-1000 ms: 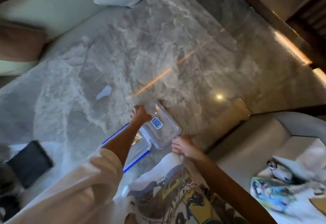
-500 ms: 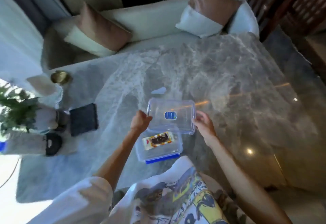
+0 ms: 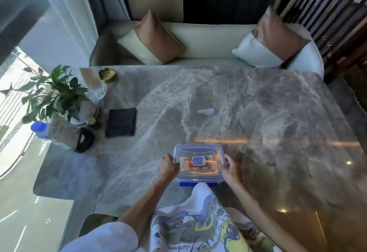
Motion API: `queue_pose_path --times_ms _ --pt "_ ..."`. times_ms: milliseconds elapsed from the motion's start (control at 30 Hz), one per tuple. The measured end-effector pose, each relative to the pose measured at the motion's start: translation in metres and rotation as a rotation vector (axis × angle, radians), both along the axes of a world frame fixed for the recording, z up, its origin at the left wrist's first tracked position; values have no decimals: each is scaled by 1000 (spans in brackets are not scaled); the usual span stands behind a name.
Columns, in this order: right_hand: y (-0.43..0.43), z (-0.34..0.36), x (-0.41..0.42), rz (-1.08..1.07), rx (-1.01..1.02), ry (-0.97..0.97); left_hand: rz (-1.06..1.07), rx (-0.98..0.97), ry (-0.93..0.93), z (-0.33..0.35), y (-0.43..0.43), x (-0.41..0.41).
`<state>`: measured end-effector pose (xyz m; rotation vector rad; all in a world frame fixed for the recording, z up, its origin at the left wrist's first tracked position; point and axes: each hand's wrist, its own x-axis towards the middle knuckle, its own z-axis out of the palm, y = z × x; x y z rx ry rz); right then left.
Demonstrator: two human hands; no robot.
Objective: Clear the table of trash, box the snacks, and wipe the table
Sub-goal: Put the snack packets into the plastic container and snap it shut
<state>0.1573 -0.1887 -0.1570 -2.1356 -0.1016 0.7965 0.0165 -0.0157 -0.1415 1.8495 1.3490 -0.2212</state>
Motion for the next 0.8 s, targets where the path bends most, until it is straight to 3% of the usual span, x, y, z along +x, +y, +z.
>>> queue_pose_path --times_ms 533,800 --pt "-9 -7 -8 78 -160 -93 74 -110 -1 -2 2 -3" --pt "8 -6 6 29 -212 0 32 -137 35 -8 8 -1"
